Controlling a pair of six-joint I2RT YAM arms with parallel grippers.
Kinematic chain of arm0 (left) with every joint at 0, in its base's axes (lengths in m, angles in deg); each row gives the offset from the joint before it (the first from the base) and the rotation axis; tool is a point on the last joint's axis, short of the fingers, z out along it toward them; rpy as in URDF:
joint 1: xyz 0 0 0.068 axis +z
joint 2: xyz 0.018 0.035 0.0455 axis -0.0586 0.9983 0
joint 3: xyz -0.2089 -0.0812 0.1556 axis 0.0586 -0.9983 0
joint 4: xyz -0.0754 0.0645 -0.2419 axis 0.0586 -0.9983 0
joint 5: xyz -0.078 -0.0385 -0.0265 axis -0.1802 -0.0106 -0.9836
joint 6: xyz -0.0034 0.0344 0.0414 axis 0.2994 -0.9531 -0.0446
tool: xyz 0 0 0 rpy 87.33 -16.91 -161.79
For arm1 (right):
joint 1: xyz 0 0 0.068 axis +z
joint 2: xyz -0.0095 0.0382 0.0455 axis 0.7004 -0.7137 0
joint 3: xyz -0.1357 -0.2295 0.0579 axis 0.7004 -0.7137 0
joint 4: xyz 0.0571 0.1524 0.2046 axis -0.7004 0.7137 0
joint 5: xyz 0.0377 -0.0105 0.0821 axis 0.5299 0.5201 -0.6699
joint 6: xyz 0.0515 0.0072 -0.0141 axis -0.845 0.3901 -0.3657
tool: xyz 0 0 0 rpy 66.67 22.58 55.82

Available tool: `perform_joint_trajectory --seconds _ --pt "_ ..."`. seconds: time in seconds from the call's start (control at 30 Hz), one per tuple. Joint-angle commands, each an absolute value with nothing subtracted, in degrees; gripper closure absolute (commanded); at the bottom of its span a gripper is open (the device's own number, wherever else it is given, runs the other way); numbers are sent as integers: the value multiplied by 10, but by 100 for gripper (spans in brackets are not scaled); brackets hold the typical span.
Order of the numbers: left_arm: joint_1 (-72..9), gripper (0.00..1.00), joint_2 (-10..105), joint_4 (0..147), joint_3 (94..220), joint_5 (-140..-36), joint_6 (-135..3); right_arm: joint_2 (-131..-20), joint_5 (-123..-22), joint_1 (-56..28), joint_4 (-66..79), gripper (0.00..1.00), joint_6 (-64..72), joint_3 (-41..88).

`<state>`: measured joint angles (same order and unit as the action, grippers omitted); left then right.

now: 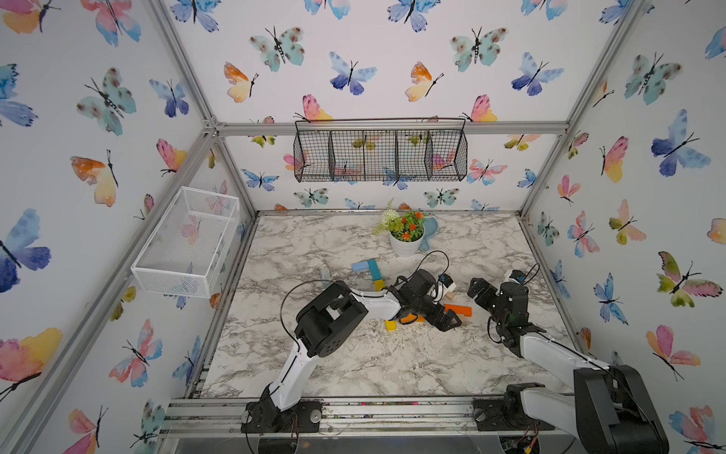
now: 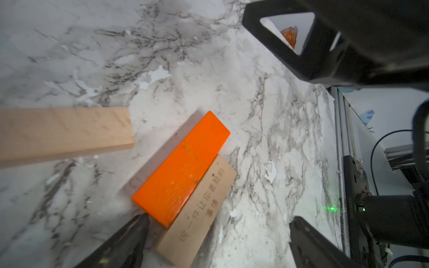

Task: Assemble a giraffe with building blocks
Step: Adjust the building block at the center of the board.

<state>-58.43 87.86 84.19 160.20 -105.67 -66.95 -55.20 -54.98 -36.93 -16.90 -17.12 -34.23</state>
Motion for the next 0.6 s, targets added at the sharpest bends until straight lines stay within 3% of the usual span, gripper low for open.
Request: perform_joint_trajectory --seconds 0.0,0.37,0.57 --pt "-594 2 866 842 1569 -1074 -628 -543 -554 -370 -177 2 -167 -352" --pt "-616 1 844 900 1540 -1094 -587 -517 -531 -370 -169 2 -172 -362" --pt "-605 2 826 761 1608 -1004 -719 -498 -516 -370 -166 2 -176 -370"
